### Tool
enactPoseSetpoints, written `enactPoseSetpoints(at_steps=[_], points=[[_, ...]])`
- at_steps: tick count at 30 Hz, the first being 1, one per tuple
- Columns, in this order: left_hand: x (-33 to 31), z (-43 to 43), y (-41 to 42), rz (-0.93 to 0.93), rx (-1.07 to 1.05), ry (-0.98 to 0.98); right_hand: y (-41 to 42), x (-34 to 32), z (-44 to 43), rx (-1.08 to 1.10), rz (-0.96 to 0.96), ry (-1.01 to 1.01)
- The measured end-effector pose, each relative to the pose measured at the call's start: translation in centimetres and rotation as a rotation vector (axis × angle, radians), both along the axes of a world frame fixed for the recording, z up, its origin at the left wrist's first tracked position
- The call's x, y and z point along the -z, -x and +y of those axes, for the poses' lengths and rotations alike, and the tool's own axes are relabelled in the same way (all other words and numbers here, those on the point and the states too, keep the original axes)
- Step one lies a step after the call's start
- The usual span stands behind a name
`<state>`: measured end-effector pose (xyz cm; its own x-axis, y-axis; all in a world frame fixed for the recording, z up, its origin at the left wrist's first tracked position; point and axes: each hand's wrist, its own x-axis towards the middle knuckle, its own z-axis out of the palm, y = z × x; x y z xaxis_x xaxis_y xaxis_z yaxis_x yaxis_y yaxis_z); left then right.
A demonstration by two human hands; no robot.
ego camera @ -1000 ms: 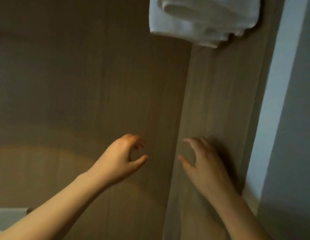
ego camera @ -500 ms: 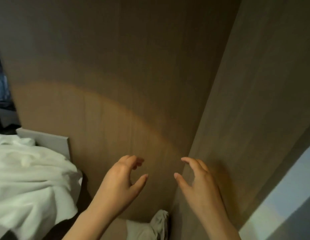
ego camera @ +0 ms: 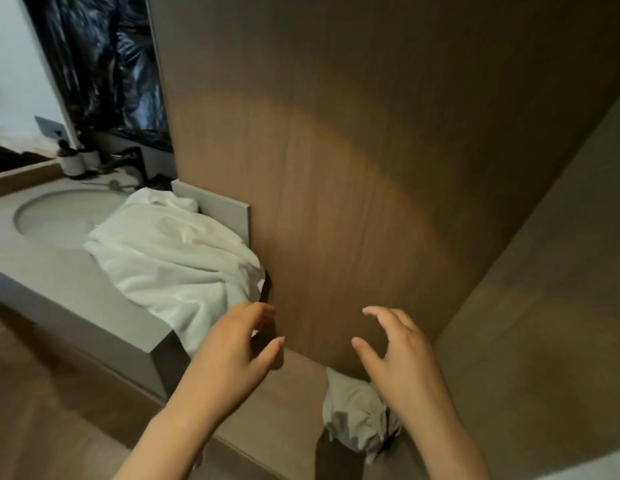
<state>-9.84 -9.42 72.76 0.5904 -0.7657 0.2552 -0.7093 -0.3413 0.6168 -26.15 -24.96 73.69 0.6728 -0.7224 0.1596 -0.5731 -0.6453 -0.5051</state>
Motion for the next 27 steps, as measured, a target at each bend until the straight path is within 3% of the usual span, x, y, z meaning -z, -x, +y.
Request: enactPoseSetpoints(at_steps=[14,27], points=[[2.6,15.9,-12.0,0.049,-0.183,-0.108,-13.6,3.4,11.9,-0.184,0.183,-0.056],[4.4,15.9,-23.8,0.106,-0.220,-0.155,-26.0,5.3,9.9,-0.251,0.213,-0.163]])
